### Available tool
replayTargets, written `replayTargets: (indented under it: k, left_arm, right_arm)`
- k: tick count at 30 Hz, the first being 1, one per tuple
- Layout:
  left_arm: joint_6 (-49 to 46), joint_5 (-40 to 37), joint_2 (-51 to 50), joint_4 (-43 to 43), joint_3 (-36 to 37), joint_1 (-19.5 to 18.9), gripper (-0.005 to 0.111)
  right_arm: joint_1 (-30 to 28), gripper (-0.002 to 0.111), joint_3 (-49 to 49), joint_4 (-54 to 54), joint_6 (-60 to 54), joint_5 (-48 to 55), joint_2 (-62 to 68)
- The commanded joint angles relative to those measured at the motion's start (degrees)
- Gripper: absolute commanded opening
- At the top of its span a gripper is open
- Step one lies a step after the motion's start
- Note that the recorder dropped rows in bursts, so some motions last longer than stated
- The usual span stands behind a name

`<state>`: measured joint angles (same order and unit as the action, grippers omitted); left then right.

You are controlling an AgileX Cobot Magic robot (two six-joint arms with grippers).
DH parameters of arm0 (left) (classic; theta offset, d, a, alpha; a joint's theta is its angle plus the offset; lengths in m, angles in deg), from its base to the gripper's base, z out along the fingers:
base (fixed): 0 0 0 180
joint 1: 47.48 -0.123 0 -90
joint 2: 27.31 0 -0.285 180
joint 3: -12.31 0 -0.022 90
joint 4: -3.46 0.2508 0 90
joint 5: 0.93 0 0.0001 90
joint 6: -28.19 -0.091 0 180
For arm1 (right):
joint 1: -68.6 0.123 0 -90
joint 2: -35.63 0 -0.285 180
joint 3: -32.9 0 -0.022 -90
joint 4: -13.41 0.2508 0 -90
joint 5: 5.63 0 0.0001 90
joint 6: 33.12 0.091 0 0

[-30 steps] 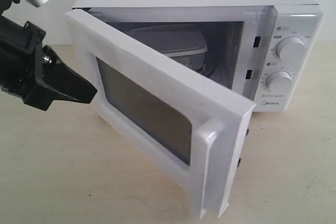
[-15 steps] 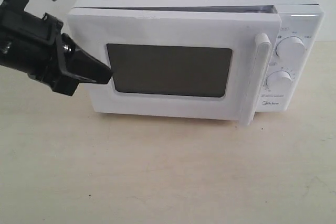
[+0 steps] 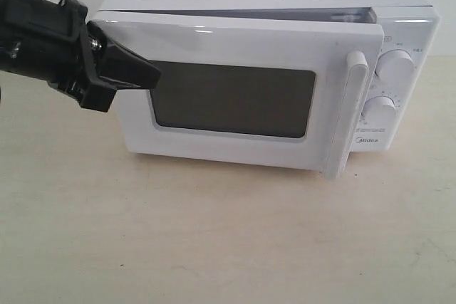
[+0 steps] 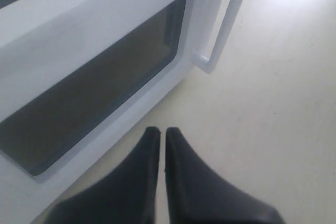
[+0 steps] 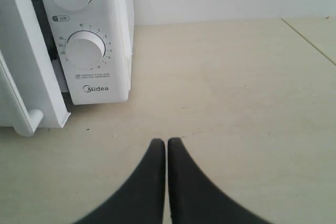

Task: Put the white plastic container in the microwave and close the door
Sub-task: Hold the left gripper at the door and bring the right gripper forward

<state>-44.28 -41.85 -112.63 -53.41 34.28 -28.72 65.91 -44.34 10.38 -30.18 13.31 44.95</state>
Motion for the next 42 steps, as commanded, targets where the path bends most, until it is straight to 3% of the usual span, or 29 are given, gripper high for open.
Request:
replayTargets:
  k: [1,4,14,17,19,21,24,26,28,32,36,42]
  left_arm:
    - [-0.5,-1.5,0.0,-0.8,-0.4,0.5,0.004]
    - [-0.5,-2.8,0.0,-0.8,-0.4,0.5,0.004]
    - [0.1,-5.1,0.0,-0.8,-0.4,0.5,0.004]
    - [0.9,-6.7,0.0,-0.8,-0.4,0.5,0.004]
    - [0.9,-7.2,0.0,-0.8,-0.4,0.5,0.004]
    - [0.9,-7.2,0.0,-0.8,-0.4,0.5,0.004]
    - [0.9,-7.1,0.0,-0.8,-0.4,0.5,0.004]
    - [0.9,-7.1,0.0,-0.8,-0.4,0.5,0.004]
    - [0.9,-7.1,0.0,-0.8,-0.4,0.5,0.004]
    - [0.9,-7.1,0.0,-0.8,-0.4,0.5,0.004]
    - [0.9,-7.1,0.0,-0.8,-0.4,0.5,0.004]
    - [0.9,-7.2,0.0,-0.8,-0.4,0.5,0.004]
  right_arm:
    - [-0.2,0.000,0.0,-1.5,-1.8,-0.7,-0.2]
    - [-0.2,0.000,0.0,-2.0,-3.3,-6.1,-0.2]
    - [-0.2,0.000,0.0,-1.6,-2.4,-40.8,-0.2]
    - [-0.2,0.000,0.0,1.4,11.2,-57.2,-0.2]
    - [-0.2,0.000,2.5,0.8,15.4,-59.8,-0.2]
    - [-0.2,0.000,9.2,-5.7,16.6,-52.4,-0.2]
    - [-0.2,0.000,22.5,-16.7,27.2,-30.3,2.2]
    - [-0.2,0.000,31.7,-18.0,34.2,-15.4,6.2]
    - [-0.2,0.000,40.4,-17.9,31.3,-3.9,11.2]
    - [-0.2,0.000,51.5,-7.2,10.9,13.7,23.2]
    - [-0.2,0.000,55.1,9.0,-4.6,28.0,35.1]
    - [-0.2,0.000,54.7,15.4,-3.6,31.8,47.3]
